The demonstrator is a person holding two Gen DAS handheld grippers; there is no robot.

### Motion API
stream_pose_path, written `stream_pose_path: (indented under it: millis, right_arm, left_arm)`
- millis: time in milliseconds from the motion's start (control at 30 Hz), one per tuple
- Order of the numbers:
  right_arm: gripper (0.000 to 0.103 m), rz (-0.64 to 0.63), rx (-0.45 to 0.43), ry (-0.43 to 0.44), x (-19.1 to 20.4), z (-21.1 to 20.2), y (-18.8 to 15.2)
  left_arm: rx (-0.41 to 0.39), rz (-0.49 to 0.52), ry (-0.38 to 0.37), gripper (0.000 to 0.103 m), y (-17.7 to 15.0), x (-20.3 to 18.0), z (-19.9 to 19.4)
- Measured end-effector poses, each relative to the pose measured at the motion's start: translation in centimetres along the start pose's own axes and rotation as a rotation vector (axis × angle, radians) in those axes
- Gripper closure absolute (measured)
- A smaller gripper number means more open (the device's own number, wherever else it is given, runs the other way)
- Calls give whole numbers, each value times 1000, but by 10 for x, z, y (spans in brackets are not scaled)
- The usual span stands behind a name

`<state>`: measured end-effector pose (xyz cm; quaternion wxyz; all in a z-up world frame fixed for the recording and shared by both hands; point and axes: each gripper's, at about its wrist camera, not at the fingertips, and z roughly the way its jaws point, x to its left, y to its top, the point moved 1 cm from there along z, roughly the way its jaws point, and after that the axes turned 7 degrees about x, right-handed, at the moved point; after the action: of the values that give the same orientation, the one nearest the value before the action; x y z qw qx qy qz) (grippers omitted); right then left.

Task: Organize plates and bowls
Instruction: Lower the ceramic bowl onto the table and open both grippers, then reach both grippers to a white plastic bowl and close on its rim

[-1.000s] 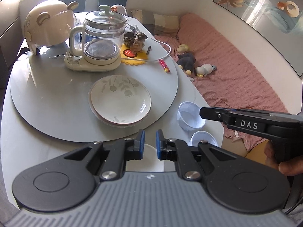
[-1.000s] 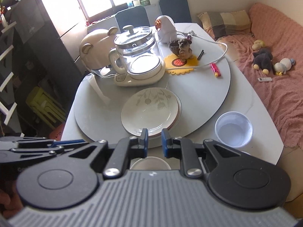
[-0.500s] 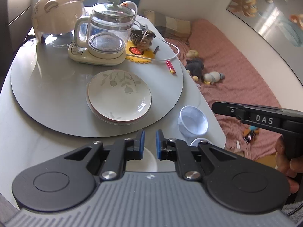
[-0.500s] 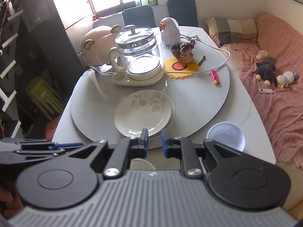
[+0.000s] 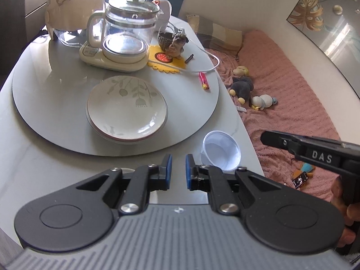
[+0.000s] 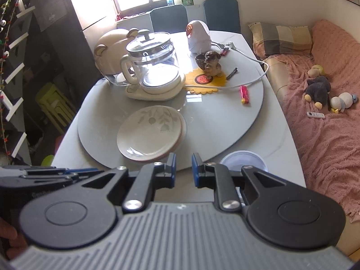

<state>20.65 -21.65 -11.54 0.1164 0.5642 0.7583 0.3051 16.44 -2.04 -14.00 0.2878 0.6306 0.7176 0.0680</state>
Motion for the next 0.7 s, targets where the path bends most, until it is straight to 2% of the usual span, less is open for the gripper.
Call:
stream_pose_path:
  millis: [267, 400, 567, 700]
  right_arm:
    - [84, 15, 54, 17, -48, 6, -22]
    - [84, 75, 78, 25, -67, 15, -30]
    - [84, 123, 111, 41, -83, 30, -45]
    - [84, 178, 152, 18, -96, 43, -54]
  left_arm:
    - [29, -11, 15, 90, -17, -35, 31]
    - [66, 7, 13, 90, -27, -48, 46]
    - [111, 41, 14, 90, -34, -52, 70]
    - [176, 30, 8, 90, -38, -49, 87]
